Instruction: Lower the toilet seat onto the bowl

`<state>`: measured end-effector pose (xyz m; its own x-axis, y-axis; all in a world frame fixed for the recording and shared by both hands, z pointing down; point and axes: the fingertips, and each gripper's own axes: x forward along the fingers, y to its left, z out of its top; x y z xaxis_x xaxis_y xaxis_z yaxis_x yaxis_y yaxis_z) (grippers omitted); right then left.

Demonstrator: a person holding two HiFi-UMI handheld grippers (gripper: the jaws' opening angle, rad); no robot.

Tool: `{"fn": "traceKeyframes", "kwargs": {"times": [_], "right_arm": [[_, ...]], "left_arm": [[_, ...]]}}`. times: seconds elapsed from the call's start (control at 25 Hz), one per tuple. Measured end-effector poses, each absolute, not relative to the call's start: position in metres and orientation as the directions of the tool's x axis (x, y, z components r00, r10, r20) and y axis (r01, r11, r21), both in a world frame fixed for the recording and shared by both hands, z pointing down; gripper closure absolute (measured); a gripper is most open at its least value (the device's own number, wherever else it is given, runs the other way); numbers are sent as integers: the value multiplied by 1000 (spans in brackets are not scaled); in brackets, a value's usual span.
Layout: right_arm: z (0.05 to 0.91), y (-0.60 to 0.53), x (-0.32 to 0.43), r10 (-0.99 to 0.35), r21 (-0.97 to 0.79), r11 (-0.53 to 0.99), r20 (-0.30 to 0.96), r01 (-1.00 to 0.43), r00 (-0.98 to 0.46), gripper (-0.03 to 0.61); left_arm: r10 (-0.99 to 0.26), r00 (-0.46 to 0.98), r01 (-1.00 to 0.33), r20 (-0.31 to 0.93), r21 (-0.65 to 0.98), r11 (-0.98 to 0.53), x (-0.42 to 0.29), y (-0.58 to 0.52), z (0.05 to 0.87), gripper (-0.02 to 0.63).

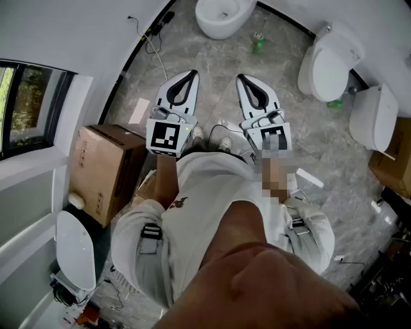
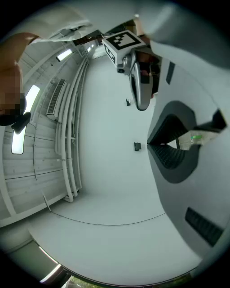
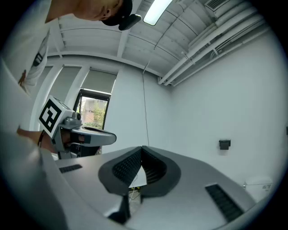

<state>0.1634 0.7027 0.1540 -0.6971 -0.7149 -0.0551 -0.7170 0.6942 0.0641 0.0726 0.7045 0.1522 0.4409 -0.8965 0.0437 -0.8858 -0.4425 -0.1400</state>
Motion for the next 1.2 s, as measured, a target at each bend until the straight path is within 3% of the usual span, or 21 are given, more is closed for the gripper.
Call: {"fn": "traceKeyframes", "kwargs": {"times": [0.52,1.2], "right_arm": [[147,704,172,-714,75,690,-92,-720,-694,557],[155,641,93,-735,135,670,-16,-730,-677,557]], "left_arm": [[-924,380,-912,37,-155,-381,75,715,154,592],[-913,407,-905,-1,-132,-403,-11,651,148,592]]}}
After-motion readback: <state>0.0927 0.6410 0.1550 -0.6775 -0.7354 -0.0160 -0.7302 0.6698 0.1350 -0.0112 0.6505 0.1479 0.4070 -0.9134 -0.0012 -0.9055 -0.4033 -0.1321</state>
